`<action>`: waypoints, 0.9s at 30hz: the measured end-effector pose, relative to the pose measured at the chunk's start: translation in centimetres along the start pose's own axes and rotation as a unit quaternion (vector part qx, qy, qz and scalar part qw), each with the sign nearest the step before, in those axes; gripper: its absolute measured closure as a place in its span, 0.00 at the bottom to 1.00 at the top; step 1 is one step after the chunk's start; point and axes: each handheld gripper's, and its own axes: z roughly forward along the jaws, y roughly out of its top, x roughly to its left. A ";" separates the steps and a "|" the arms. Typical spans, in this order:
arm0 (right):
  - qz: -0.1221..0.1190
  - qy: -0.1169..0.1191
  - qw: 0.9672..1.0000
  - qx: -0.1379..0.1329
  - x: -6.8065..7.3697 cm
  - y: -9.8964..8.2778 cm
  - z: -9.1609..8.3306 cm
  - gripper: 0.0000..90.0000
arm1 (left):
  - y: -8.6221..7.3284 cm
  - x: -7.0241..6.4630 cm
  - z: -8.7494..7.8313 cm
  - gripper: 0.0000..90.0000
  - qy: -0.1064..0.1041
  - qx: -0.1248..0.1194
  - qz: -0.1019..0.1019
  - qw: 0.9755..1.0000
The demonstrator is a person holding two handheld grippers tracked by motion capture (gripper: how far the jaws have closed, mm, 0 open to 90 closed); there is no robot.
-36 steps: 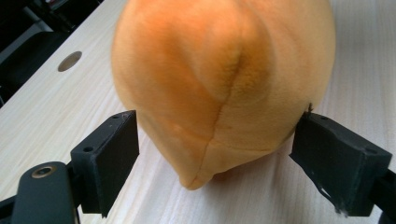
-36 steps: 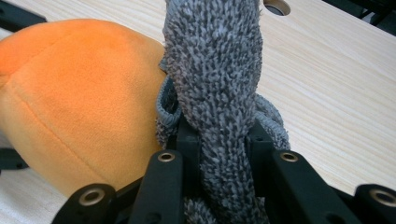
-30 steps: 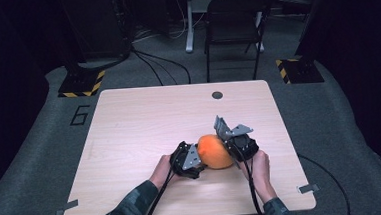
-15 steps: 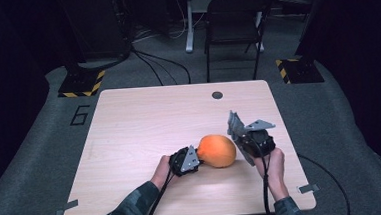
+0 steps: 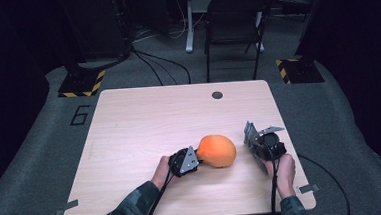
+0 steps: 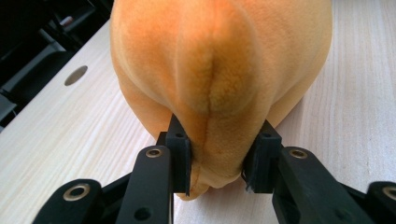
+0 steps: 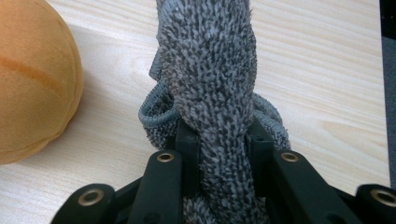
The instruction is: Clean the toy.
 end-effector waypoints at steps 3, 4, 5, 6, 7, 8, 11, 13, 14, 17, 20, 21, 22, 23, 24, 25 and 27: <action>0.001 0.000 1.000 -0.002 0.0 0.1 -0.2 0.81 | 0.1 -0.2 -0.2 0.81 0.012 -0.024 -0.002 1.000; 0.005 0.000 1.000 -0.003 0.0 0.1 -0.2 0.81 | 0.2 -0.2 -0.3 0.82 0.012 -0.026 -0.002 1.000; 0.001 0.000 1.000 -0.004 -0.1 0.1 -0.2 0.81 | 0.3 -0.2 -0.5 0.83 0.014 -0.031 -0.006 0.999; 0.002 0.000 1.000 -0.005 -0.2 0.1 -0.3 0.81 | 0.4 -0.1 -0.5 0.84 0.011 -0.032 -0.012 0.999; 0.004 0.000 1.000 -0.006 -0.2 0.1 -0.3 0.81 | 0.6 0.1 -0.7 0.84 0.008 -0.036 -0.020 0.999; 0.008 -0.001 1.000 -0.005 -0.3 0.1 -0.4 0.81 | 0.7 0.2 -1.0 0.84 0.005 -0.042 -0.037 0.998; 0.011 -0.001 1.000 -0.012 -0.6 0.1 -0.6 0.81 | 1.3 1.0 -1.7 0.84 -0.016 -0.056 -0.090 0.994; 0.012 -0.002 1.000 -0.015 -0.7 0.2 -0.8 0.81 | 1.8 1.5 -2.4 0.84 -0.030 -0.069 -0.128 0.989; 0.013 -0.002 1.000 -0.017 -0.7 0.2 -0.9 0.81 | 2.1 1.7 -2.8 0.84 -0.037 -0.073 -0.150 0.985; 0.014 -0.003 1.000 -0.019 -0.7 0.3 -1.1 0.81 | 2.5 2.4 -3.6 0.84 -0.053 -0.086 -0.208 0.973; 0.013 -0.002 1.000 -0.021 -0.7 0.4 -1.2 0.81 | 2.5 2.9 -4.1 0.84 -0.069 -0.086 -0.262 0.959; 0.012 -0.004 1.000 -0.025 -0.6 0.4 -1.1 0.81 | 2.4 3.1 -4.1 0.84 -0.073 -0.086 -0.277 0.954; 0.012 -0.002 1.000 -0.020 -0.5 0.4 -1.2 0.81 | 2.4 3.2 -4.2 0.84 -0.079 -0.082 -0.284 0.952; 0.008 -0.001 1.000 -0.022 -0.5 0.4 -1.2 0.81 | 2.3 3.2 -4.1 0.83 -0.082 -0.078 -0.294 0.949; 0.010 -0.001 1.000 -0.020 -0.4 0.5 -1.3 0.81 | 2.1 3.3 -3.9 0.83 -0.086 -0.076 -0.306 0.945; 0.008 -0.001 1.000 -0.021 -0.4 0.5 -1.3 0.81 | 2.0 3.3 -3.8 0.83 -0.087 -0.073 -0.309 0.944; 0.008 0.000 1.000 -0.023 -0.3 0.5 -1.3 0.81 | 1.7 3.3 -3.4 0.83 -0.096 -0.061 -0.331 0.937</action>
